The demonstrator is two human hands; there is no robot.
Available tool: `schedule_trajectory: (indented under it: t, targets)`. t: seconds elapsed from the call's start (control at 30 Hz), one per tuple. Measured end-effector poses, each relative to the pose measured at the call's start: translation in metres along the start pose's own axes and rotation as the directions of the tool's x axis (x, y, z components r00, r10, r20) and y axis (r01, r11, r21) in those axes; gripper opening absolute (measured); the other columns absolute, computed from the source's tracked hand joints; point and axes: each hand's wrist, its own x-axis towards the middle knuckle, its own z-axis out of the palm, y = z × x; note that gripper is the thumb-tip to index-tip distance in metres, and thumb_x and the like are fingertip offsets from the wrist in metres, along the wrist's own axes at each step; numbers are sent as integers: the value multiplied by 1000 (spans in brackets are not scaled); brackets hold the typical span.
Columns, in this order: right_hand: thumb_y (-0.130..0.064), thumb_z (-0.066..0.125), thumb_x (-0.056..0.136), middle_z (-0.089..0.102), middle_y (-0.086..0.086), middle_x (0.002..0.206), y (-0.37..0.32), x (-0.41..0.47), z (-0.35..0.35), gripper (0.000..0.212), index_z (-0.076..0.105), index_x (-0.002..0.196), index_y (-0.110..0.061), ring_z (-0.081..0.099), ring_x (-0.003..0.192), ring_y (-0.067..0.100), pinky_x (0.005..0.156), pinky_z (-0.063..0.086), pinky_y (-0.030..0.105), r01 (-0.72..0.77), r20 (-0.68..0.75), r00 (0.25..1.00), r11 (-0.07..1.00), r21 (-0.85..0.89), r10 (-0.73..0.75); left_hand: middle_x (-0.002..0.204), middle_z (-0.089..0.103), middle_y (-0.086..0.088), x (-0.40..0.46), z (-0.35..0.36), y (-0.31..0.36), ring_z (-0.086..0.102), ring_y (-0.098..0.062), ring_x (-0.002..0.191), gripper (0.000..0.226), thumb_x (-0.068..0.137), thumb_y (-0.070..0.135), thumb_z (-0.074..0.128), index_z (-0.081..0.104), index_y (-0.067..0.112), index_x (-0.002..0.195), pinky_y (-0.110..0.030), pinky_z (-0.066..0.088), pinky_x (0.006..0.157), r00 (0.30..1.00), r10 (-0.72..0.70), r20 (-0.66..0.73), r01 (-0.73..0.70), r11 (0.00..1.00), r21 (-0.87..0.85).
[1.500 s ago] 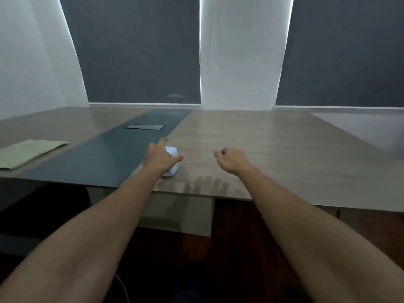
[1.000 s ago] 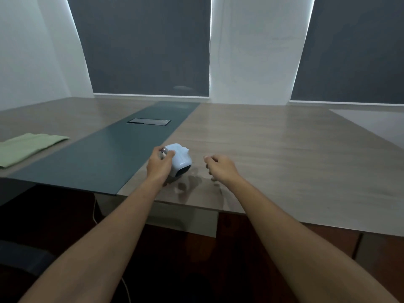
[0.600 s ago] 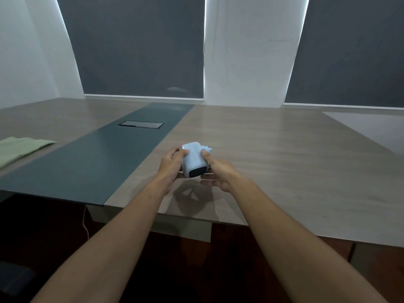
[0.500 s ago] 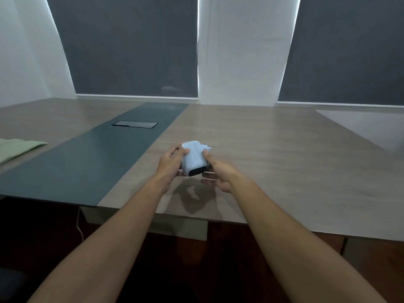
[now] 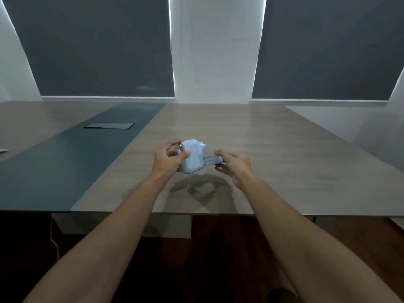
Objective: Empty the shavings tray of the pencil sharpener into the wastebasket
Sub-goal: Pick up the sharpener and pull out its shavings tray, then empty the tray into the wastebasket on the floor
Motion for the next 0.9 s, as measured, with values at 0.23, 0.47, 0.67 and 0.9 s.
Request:
schedule_trajectory:
  t: [0.23,0.47,0.67,0.9]
  targets:
    - [-29,89,68,72,13,110,-1,-10,-29,61,68,116,1,75,81,19,80,64,34,60,-160,984,993,-97,-75,107,69,-6,-13,12,-4,65,-20,93,46,72,18,78,65,27,115,-38,57,86,982,186,-39,-167,943,287]
    - [-31,93,63,71,16,108,-16,-39,-61,45,62,87,-11,76,81,22,79,64,39,119,-230,962,985,-126,-146,113,67,-4,-29,11,-17,66,-27,104,60,69,18,83,60,27,124,-31,50,86,982,187,15,-176,891,418]
    - [-33,93,63,70,14,108,-31,-74,-92,50,64,94,-8,76,85,25,76,65,33,139,-309,934,979,-146,-179,136,51,-10,-43,21,-3,50,-29,126,87,65,39,84,44,34,142,-37,44,98,981,193,-21,-143,792,594]
    - [-36,93,63,71,14,108,-58,-114,-149,51,64,95,-9,77,77,21,75,65,34,188,-428,870,967,-170,-244,141,50,-17,-70,101,57,42,-31,136,56,81,40,64,59,16,132,-37,35,112,915,395,86,-375,751,543]
